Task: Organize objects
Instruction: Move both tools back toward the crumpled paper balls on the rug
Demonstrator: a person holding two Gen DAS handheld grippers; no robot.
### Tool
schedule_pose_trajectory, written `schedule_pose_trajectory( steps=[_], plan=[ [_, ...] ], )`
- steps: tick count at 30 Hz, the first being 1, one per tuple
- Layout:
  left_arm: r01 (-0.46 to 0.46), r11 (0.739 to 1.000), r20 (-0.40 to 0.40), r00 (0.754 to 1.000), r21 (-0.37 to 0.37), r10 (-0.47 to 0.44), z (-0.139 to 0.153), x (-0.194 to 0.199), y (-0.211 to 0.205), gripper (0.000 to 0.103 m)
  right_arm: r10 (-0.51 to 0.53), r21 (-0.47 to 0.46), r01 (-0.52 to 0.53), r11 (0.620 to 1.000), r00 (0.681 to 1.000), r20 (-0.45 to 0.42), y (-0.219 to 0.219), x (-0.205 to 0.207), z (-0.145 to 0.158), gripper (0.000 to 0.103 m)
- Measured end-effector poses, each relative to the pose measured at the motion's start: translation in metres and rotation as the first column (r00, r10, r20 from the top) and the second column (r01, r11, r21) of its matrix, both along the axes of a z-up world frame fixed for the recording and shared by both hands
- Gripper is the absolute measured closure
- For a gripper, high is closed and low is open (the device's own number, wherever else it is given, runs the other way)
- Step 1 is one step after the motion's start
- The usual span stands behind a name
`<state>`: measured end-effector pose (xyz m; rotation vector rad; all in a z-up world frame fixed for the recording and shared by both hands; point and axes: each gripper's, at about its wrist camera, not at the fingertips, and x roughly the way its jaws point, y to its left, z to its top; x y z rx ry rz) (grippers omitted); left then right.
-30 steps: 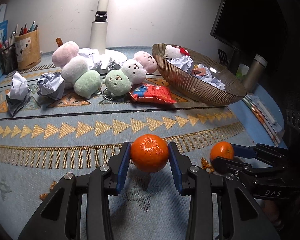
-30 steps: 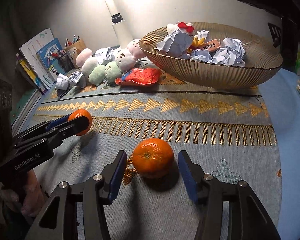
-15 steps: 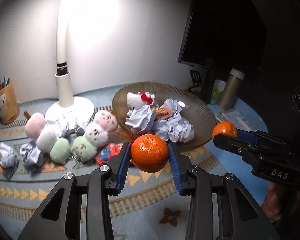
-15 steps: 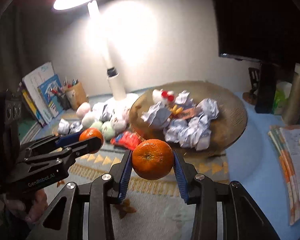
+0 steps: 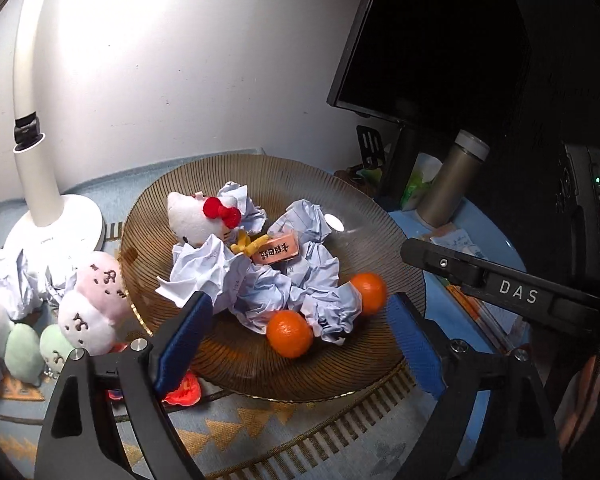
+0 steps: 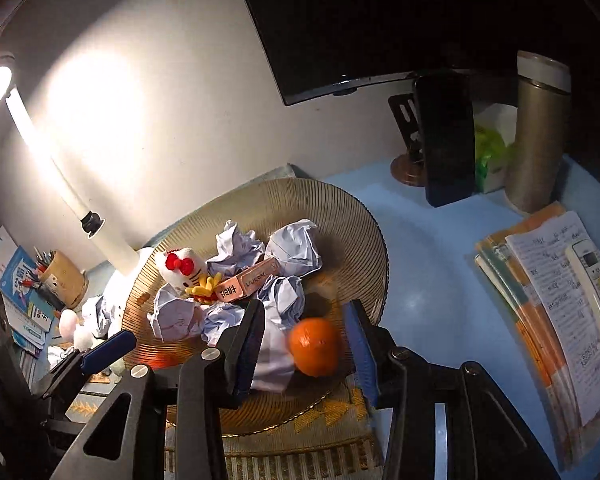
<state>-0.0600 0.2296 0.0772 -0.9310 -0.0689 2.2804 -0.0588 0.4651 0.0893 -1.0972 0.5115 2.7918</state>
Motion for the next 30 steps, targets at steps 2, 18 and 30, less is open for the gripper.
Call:
schedule_pose_trajectory(
  steps=[2, 18, 30],
  plan=[
    [-0.018, 1.0, -0.003, 1.0, 0.024, 0.018, 0.007, 0.005, -0.014, 0.015, -0.002, -0.003, 0.002, 1.0, 1.0, -0.015, 0.003, 0.007, 0.003, 0.062],
    [-0.423, 0.906, -0.18, 0.89, 0.023, 0.42, 0.025, 0.109, -0.22, 0.001, 0.323, 0.049, -0.32, 0.946, 0.932, -0.166, -0.155, 0.063, 0.043, 0.03],
    [-0.572, 0.817, -0.1, 0.82, -0.075, 0.564, -0.044, 0.094, -0.281, 0.002, 0.422, 0.102, -0.419, 0.902, 0.907, -0.002, -0.231, 0.041, -0.071, 0.03]
  ],
)
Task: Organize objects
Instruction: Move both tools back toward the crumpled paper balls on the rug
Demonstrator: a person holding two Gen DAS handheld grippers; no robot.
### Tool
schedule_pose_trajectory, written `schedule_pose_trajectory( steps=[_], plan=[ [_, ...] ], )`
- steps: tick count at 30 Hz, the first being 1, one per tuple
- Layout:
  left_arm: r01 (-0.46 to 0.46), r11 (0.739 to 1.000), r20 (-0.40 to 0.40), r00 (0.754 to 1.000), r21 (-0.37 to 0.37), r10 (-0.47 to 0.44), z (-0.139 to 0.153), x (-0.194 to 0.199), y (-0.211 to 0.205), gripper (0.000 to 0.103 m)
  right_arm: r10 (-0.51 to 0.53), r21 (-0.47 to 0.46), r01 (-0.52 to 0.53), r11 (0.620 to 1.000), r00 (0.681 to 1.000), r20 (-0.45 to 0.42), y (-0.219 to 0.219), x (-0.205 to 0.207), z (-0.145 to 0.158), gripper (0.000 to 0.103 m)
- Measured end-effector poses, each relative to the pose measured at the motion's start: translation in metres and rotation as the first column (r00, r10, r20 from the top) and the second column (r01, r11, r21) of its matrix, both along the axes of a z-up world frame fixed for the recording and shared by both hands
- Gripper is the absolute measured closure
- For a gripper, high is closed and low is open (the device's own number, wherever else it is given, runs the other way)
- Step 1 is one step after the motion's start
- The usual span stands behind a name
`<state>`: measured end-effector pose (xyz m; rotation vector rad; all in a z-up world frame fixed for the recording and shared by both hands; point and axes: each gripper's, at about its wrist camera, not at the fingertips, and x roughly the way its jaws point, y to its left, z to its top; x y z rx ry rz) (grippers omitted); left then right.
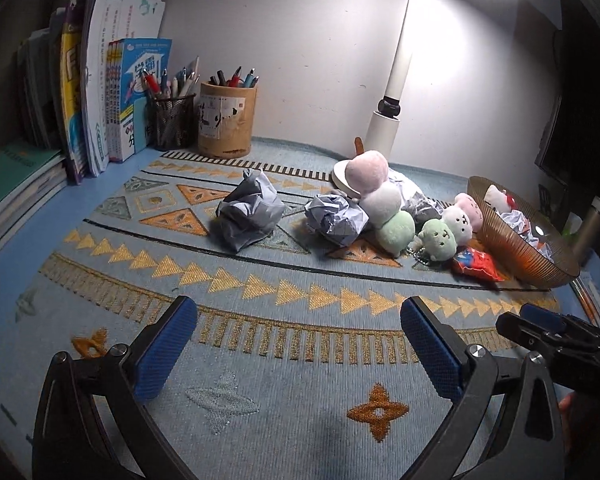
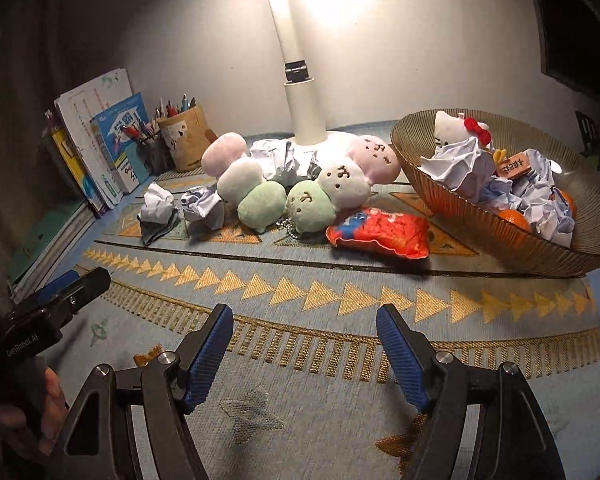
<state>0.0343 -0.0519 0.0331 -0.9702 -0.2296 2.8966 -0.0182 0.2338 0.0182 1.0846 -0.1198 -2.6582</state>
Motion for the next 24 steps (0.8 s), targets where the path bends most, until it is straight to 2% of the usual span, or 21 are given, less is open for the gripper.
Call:
schedule_pose_trajectory(
  steps=[9, 12, 13, 15, 18, 21, 24],
  plan=[
    [0.013, 0.999, 0.01, 1.0, 0.034, -0.013, -0.001, 0.002, -0.004, 0.002, 0.034, 0.042, -0.033, 0.999, 0.999, -0.017, -0.011, 0.001, 0.0, 0.03],
    [0.031, 0.998, 0.031, 0.999, 0.049, -0.033, -0.002, -0.001, -0.007, 0.002, 0.038, 0.046, -0.038, 0.998, 0.999, 0.002, -0.013, -0.004, 0.0, 0.03],
    [0.043, 0.998, 0.043, 0.998, 0.053, -0.046, -0.001, -0.003, -0.008, 0.002, 0.044, 0.036, -0.045, 0.998, 0.999, 0.018, -0.015, -0.008, -0.001, 0.03],
    [0.05, 0.999, 0.053, 0.997, 0.007, -0.05, 0.004, -0.011, -0.014, 0.004, 0.082, -0.022, -0.081, 0.996, 0.995, 0.06, -0.023, -0.02, 0.002, 0.031],
    [0.049, 0.997, 0.034, 0.998, -0.055, -0.048, 0.023, -0.031, -0.034, 0.004, 0.146, -0.085, -0.14, 0.986, 0.987, 0.061, -0.047, -0.04, 0.017, 0.032],
    [0.099, 0.994, 0.057, 0.994, -0.043, -0.097, 0.028, -0.067, -0.055, 0.004, 0.212, -0.142, -0.202, 0.969, 0.975, 0.061, -0.077, -0.069, 0.027, 0.031],
    [0.168, 0.985, 0.139, 0.975, 0.037, -0.172, 0.01, -0.108, -0.067, 0.004, 0.22, -0.178, -0.199, 0.964, 0.97, 0.107, -0.102, -0.101, 0.018, 0.031]
  ],
)
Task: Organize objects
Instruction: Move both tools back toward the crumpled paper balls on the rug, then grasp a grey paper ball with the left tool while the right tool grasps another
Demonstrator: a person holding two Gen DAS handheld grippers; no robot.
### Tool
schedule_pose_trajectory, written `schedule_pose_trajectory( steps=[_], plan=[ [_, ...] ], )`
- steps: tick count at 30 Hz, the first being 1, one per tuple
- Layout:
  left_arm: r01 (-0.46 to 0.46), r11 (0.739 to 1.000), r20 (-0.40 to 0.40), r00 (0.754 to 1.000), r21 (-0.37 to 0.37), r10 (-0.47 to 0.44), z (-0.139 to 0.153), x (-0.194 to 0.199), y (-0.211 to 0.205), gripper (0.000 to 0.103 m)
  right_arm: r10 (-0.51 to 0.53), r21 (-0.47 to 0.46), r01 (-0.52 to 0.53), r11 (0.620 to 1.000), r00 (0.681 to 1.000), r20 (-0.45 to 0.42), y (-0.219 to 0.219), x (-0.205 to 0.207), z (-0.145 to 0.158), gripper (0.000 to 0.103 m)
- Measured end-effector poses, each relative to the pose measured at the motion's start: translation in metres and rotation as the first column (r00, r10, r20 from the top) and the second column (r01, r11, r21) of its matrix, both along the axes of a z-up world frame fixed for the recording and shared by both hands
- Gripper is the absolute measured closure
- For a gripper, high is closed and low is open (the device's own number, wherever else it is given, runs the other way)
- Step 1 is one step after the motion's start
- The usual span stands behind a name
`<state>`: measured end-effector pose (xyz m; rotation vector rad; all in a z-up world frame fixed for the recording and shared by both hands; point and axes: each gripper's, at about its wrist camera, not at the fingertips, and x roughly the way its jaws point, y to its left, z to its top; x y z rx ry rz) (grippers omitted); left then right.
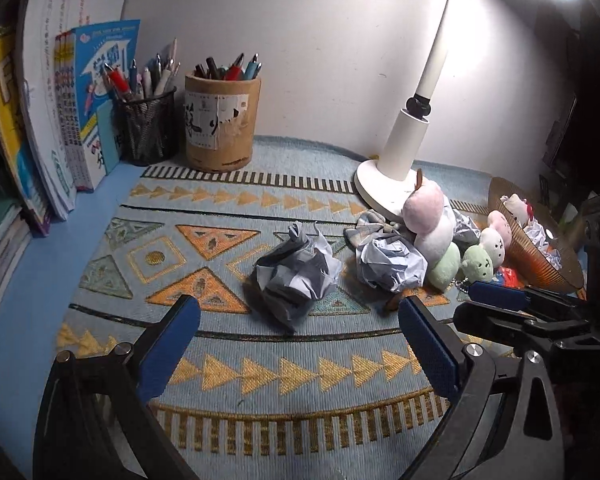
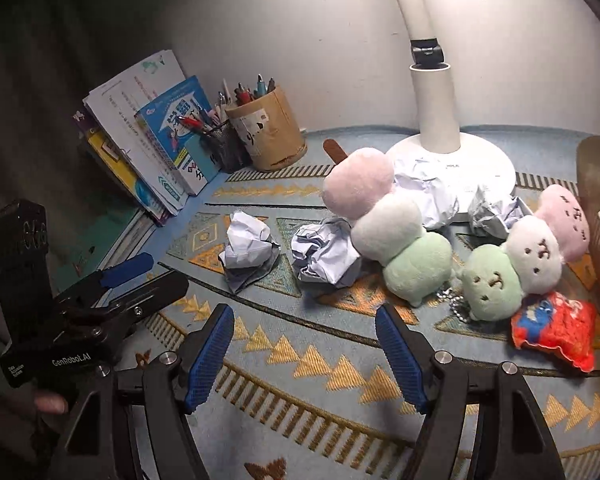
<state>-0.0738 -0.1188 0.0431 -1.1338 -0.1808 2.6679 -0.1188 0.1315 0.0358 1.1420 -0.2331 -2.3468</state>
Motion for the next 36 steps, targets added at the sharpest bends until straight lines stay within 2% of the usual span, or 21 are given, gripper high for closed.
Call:
schedule_pose_trajectory(
  steps=[3, 7, 8, 10, 12, 13, 14, 16, 17, 20, 22, 24, 29, 32, 34, 36],
  plan=[
    [0.025, 0.998, 0.049, 0.998, 0.058, -0.028, -0.019, -0.026, -0.003, 0.004, -0.039, -0.011, 0.04, 0.999, 0.998, 0.05, -0.012, -0.023, -0.015, 0.031],
    [0.036, 0.995, 0.112, 0.993, 0.094, -0.046, -0.037, -0.048, -0.001, 0.007, -0.081, -0.024, 0.083, 0.996, 0.992, 0.096, -0.016, -0.046, -0.028, 0.031],
    [0.04, 0.993, 0.114, 0.992, 0.112, -0.052, -0.038, -0.05, -0.002, 0.012, -0.09, -0.041, 0.095, 0.995, 0.99, 0.108, -0.016, -0.05, -0.031, 0.031],
    [0.025, 0.993, 0.105, 0.994, 0.113, -0.037, -0.037, -0.05, -0.003, 0.014, -0.105, -0.078, 0.117, 0.99, 0.985, 0.135, -0.013, -0.059, -0.036, 0.031],
    [0.025, 0.993, 0.096, 0.995, 0.116, -0.036, -0.036, -0.05, -0.003, 0.027, -0.107, -0.128, 0.127, 0.984, 0.982, 0.154, -0.012, -0.065, -0.041, 0.031],
    [0.028, 0.993, 0.101, 0.994, 0.115, -0.039, -0.037, -0.051, -0.003, 0.037, -0.111, -0.14, 0.133, 0.981, 0.981, 0.16, -0.013, -0.067, -0.043, 0.031],
    [0.019, 0.995, 0.108, 0.994, 0.102, -0.03, -0.039, -0.053, -0.002, 0.039, -0.116, -0.144, 0.139, 0.98, 0.981, 0.153, -0.014, -0.067, -0.044, 0.032],
    [0.024, 0.997, 0.092, 0.995, 0.078, -0.031, -0.037, -0.051, 0.001, 0.043, -0.13, -0.116, 0.146, 0.982, 0.982, 0.136, -0.018, -0.065, -0.044, 0.043],
    [0.03, 0.998, 0.081, 0.996, 0.063, -0.035, -0.036, -0.05, 0.003, 0.045, -0.126, -0.118, 0.142, 0.983, 0.983, 0.136, -0.018, -0.064, -0.043, 0.059],
    [0.035, 0.999, 0.053, 0.998, 0.009, -0.035, -0.032, -0.044, 0.009, 0.047, -0.115, -0.135, 0.135, 0.982, 0.983, 0.141, -0.017, -0.063, -0.044, 0.064],
    [0.033, 0.999, 0.04, 0.999, -0.002, -0.033, -0.029, -0.039, 0.009, 0.047, -0.107, -0.113, 0.12, 0.986, 0.988, 0.113, -0.019, -0.055, -0.039, 0.064],
    [0.047, 0.998, 0.026, 0.999, 0.029, -0.048, -0.024, -0.028, 0.009, 0.047, -0.07, -0.111, 0.08, 0.991, 0.993, 0.09, -0.02, -0.041, -0.029, 0.064],
    [0.088, 0.996, -0.051, 0.995, 0.028, -0.087, 0.006, 0.025, 0.033, 0.047, -0.021, -0.094, 0.019, 0.995, 1.0, -0.023, 0.004, 0.019, 0.013, 0.064],
    [0.113, 0.993, -0.08, 0.991, 0.04, -0.11, 0.019, 0.058, 0.057, 0.047, -0.044, -0.049, 0.04, 0.998, 0.996, -0.077, 0.035, 0.059, 0.029, 0.063],
    [0.133, 0.989, -0.078, 0.989, 0.065, -0.128, 0.018, 0.075, 0.076, 0.047, -0.086, -0.014, 0.085, 0.996, 0.992, -0.097, 0.059, 0.084, 0.03, 0.063],
    [0.156, 0.983, -0.072, 0.986, 0.093, -0.15, 0.012, 0.089, 0.098, 0.047, -0.141, 0.066, 0.149, 0.987, 0.984, -0.113, 0.084, 0.102, 0.025, 0.063]
  ],
)
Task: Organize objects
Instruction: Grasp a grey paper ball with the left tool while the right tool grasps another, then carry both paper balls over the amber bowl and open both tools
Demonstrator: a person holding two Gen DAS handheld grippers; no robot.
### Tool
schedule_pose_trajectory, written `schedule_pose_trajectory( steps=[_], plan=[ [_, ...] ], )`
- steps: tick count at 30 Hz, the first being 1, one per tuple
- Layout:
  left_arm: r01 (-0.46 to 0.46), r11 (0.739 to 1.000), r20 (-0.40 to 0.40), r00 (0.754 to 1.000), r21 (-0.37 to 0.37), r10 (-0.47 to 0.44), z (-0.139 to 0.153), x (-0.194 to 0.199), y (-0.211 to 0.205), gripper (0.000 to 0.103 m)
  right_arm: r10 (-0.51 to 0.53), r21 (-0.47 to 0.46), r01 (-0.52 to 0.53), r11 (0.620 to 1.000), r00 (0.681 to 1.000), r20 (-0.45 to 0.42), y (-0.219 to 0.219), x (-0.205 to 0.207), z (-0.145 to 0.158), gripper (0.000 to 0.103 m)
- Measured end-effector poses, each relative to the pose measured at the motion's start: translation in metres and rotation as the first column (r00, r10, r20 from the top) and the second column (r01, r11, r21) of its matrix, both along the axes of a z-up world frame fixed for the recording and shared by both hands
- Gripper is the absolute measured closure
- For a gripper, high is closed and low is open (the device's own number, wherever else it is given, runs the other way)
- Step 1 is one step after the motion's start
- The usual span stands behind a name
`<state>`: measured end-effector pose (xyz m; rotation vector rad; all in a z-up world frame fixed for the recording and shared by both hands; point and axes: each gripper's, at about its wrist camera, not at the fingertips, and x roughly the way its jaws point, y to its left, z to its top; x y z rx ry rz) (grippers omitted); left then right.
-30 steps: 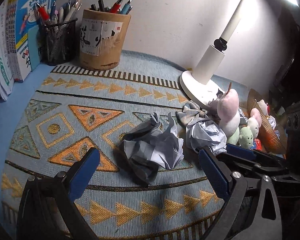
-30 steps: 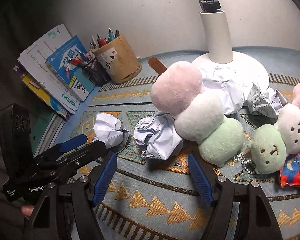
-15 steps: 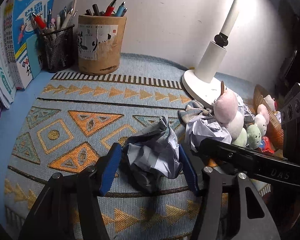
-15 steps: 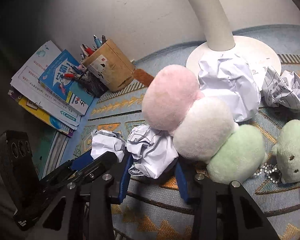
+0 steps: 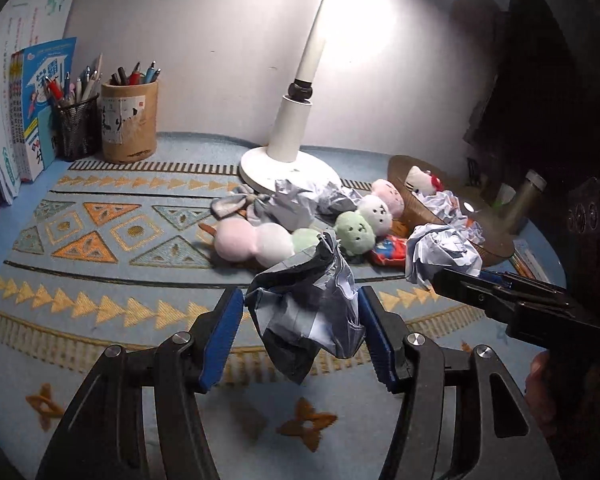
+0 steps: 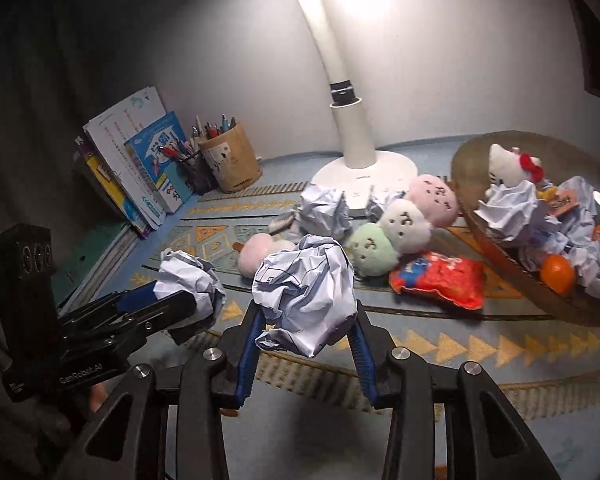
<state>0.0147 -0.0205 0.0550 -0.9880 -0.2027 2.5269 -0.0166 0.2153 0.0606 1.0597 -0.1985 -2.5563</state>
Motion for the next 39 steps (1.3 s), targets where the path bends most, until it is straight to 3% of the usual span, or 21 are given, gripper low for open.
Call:
schedule_pose_trajectory(
  steps=[5, 11, 13, 15, 23, 31, 33, 39],
  plan=[
    [0.062, 0.997, 0.051, 0.997, 0.039, -0.064, -0.025, 0.018, 0.053, 0.047, -0.071, 0.08, 0.067, 0.995, 0.996, 0.047, 0.052, 0.021, -0.027, 0.062],
    [0.057, 0.998, 0.051, 0.997, -0.018, -0.056, -0.034, 0.016, 0.087, 0.047, -0.082, 0.123, 0.073, 0.99, 0.994, 0.067, 0.08, 0.034, -0.047, 0.062],
    [0.043, 0.998, 0.033, 0.999, -0.053, -0.042, -0.034, 0.017, 0.091, 0.047, -0.084, 0.114, 0.075, 0.991, 0.994, 0.071, 0.087, 0.036, -0.049, 0.057],
    [0.039, 0.995, 0.018, 0.999, -0.088, -0.037, -0.035, 0.019, 0.094, 0.047, -0.087, 0.11, 0.078, 0.991, 0.993, 0.085, 0.093, 0.036, -0.052, 0.044],
    [0.035, 0.99, -0.032, 0.999, -0.14, -0.04, -0.032, 0.027, 0.1, 0.046, -0.086, 0.085, 0.08, 0.993, 0.994, 0.072, 0.108, 0.041, -0.046, 0.037],
    [0.023, 0.991, -0.04, 0.999, -0.128, -0.029, -0.03, 0.028, 0.098, 0.046, -0.063, 0.073, 0.057, 0.996, 0.994, 0.084, 0.102, 0.034, -0.049, 0.038],
    [0.023, 0.991, -0.04, 0.999, -0.131, -0.028, -0.03, 0.028, 0.098, 0.046, -0.054, 0.068, 0.047, 0.997, 0.994, 0.092, 0.101, 0.033, -0.051, 0.055],
    [0.015, 0.989, -0.036, 0.999, -0.15, -0.02, -0.027, 0.029, 0.104, 0.046, -0.032, 0.035, 0.03, 0.999, 0.998, 0.061, 0.104, 0.042, -0.043, 0.059]
  ],
)
